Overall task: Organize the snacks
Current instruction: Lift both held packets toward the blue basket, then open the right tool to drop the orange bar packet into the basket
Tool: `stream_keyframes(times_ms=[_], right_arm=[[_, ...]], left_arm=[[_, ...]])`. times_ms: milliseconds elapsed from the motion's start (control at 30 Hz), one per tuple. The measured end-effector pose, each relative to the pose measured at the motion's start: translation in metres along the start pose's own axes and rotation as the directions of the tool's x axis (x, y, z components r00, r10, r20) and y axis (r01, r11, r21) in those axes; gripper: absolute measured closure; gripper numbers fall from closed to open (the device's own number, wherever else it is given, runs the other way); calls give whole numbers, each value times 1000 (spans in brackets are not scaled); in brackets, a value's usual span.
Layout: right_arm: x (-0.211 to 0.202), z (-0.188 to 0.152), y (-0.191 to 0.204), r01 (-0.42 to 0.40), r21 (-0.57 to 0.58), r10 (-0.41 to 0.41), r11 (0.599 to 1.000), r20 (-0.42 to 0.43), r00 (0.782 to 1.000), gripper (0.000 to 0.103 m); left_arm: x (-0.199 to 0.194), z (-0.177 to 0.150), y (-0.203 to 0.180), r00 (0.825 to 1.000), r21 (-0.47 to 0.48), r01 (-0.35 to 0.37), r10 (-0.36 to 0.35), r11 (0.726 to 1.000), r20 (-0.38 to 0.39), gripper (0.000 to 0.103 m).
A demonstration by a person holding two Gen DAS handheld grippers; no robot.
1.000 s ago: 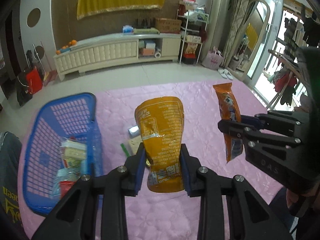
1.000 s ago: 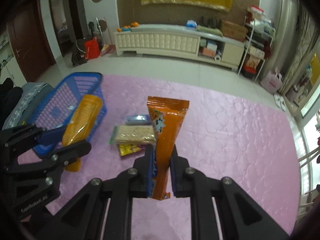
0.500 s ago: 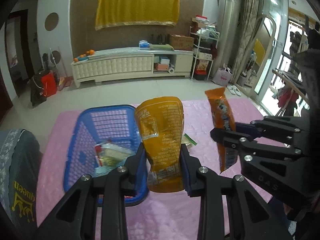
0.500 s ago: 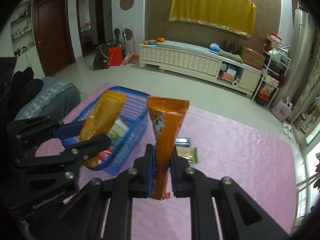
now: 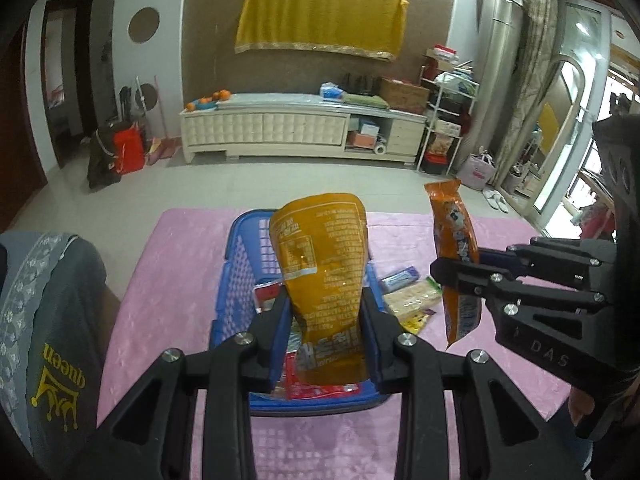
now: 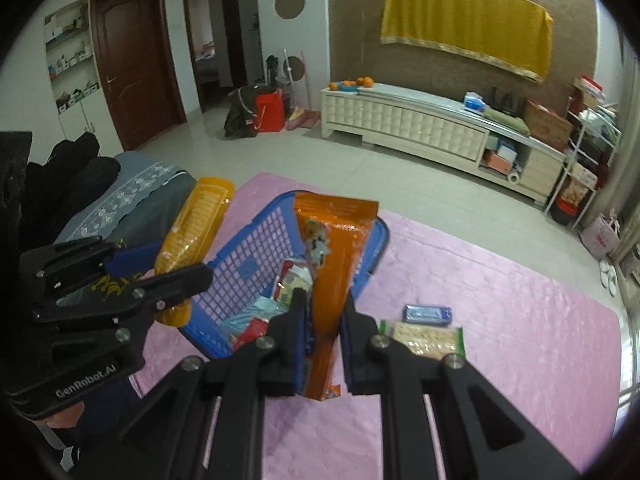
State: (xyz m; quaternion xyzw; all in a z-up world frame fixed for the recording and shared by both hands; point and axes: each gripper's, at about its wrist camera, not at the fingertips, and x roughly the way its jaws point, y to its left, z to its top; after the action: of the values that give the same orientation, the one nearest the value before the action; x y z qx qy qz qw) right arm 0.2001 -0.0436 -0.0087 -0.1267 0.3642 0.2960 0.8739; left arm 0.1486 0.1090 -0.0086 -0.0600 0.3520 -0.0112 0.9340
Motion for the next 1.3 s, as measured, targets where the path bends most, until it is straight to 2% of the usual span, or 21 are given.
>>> stream_keyframes(times_ms=[100,333,500,600,733,800,867,933,1000,1067,1100,1167,1300], right_arm=[[16,8,4,-6,-9,6,1000,-18,1000,84],[63,20,2,-25,-3,25,1000,-91,996,84],[101,30,-8,1,-7,-2,1000,-150,989,84],[118,33,-13,20,-21,-24,1000,-172,985,84],[138,34,-15,8,-17,-11,1000,-208,978,84],[144,33,-14,25,-39,-32,999,-212,977,84],[148,32,-13,40,-64,-53,997,-209,976,84],[154,34,-16,59,-75,-74,995,-223,972,77],[157,32,-18,41,-64,-55,997,-240,969,41],[152,30,-17,0,-53,-12,999,-224,975,31],[149,30,-16,16,-56,-28,998,-218,976,24],[141,28,-14,50,-65,-62,997,-199,978,19],[127,28,-21,5,-12,-7,1000,-190,982,19]], left_arm=[[10,0,12,1000,-25,27,-28,999,-9,73],[41,12,31,999,-43,13,-15,999,-41,73],[61,16,40,998,-51,7,-10,999,-58,73],[69,14,42,998,-40,-19,17,999,-58,73],[80,11,43,997,-62,7,-12,998,-80,73],[85,12,48,995,-95,34,-42,995,-90,73],[89,12,51,994,-107,29,-40,994,-101,73],[91,12,52,994,-102,19,-30,995,-109,73],[91,11,51,993,-100,14,-26,995,-115,73],[90,10,49,993,-95,10,-21,995,-117,73],[89,9,48,993,-92,8,-19,996,-119,73],[92,14,44,992,-87,2,-12,996,-124,73],[88,14,42,992,-83,3,-14,997,-126,73]])
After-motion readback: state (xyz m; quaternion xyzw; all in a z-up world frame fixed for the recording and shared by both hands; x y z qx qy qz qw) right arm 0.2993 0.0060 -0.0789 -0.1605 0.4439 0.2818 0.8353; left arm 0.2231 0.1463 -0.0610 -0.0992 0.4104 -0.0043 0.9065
